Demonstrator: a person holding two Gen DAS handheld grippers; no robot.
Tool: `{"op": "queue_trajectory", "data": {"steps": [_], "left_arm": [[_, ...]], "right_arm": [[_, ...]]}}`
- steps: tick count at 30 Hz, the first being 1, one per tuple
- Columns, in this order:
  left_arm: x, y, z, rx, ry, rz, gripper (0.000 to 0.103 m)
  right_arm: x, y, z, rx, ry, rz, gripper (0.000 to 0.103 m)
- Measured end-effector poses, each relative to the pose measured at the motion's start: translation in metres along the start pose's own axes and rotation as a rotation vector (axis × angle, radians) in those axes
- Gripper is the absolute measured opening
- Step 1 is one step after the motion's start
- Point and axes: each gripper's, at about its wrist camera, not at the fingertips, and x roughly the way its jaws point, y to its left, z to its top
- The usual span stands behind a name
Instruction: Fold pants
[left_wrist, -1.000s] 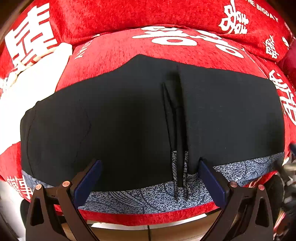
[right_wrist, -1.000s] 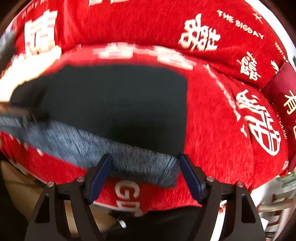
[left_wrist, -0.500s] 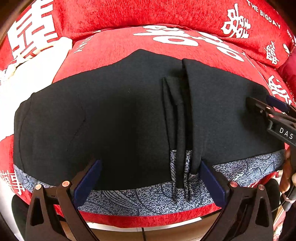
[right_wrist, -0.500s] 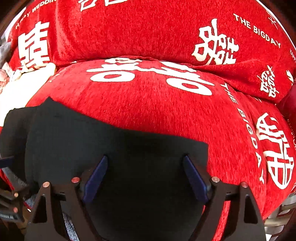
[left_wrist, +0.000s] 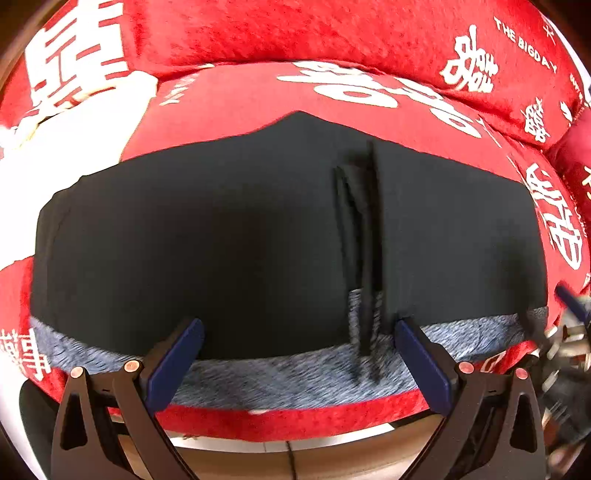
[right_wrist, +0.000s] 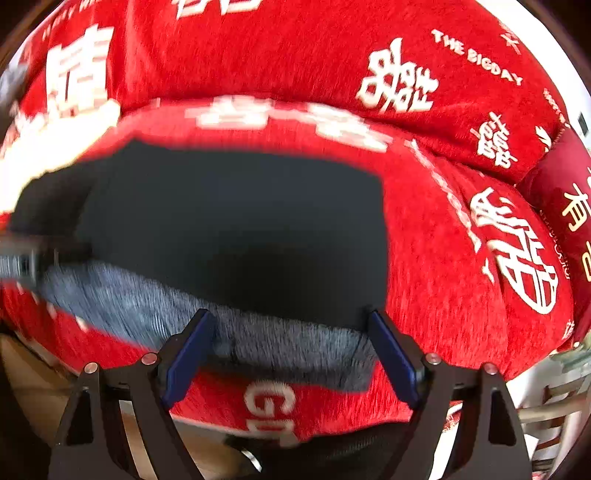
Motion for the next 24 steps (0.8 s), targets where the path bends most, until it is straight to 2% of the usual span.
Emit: {"op": "queue_trajectory", "data": {"steps": [3,5,7,10,12,14,16,18,20,21,23,24], "left_arm": [[0.002,0.015,-0.005,-0.025,0.009,0.066,0.103],[0.007,0.026,-0.009,-0.044,0.026,0.054,0.103],[0.005,0.028,-0.013,-0.030,0.016,0.079,0.103],[0.001,0.035,-0.017,-0.038,0.012,0.077,0.103],[-0.006,0.046,-0.017,-0.056,-0.001,0.079,0.103],[-0.014,0.065,-0.017,-0.093,-0.023,0.088,0.103],[-0.017,0.088,-0.016,-0.139,-0.030,0.099,0.103],[-0.015,0.110,-0.018,-0.180,-0.028,0.103,0.103],[-0.008,0.132,-0.020,-0.220,-0.009,0.109,0.103],[-0.001,0.140,-0.023,-0.236,0.005,0.109,0.103],[0.004,0.154,-0.028,-0.261,0.013,0.042,0.103],[0.003,0.158,-0.029,-0.270,0.013,0.036,0.103]], "right_arm": [[0.016,0.024,0.021,-0.021,-0.002,0.037,0.088],[0.037,0.048,0.040,-0.058,0.021,0.059,0.088],[0.058,0.066,0.055,-0.061,0.056,0.078,0.088],[0.077,0.080,0.074,-0.056,0.040,0.026,0.099],[0.077,0.082,0.080,-0.019,0.062,0.020,0.099],[0.066,0.084,0.069,-0.005,0.062,0.048,0.099],[0.058,0.087,0.048,-0.012,0.059,0.034,0.099],[0.043,0.086,0.020,-0.010,0.020,0.028,0.099],[0.031,0.086,0.000,-0.008,0.018,0.023,0.100],[0.025,0.087,-0.004,-0.014,0.019,0.020,0.100],[0.015,0.091,0.001,-0.032,0.022,0.032,0.100],[0.008,0.095,0.009,-0.045,-0.001,0.043,0.100]]}}
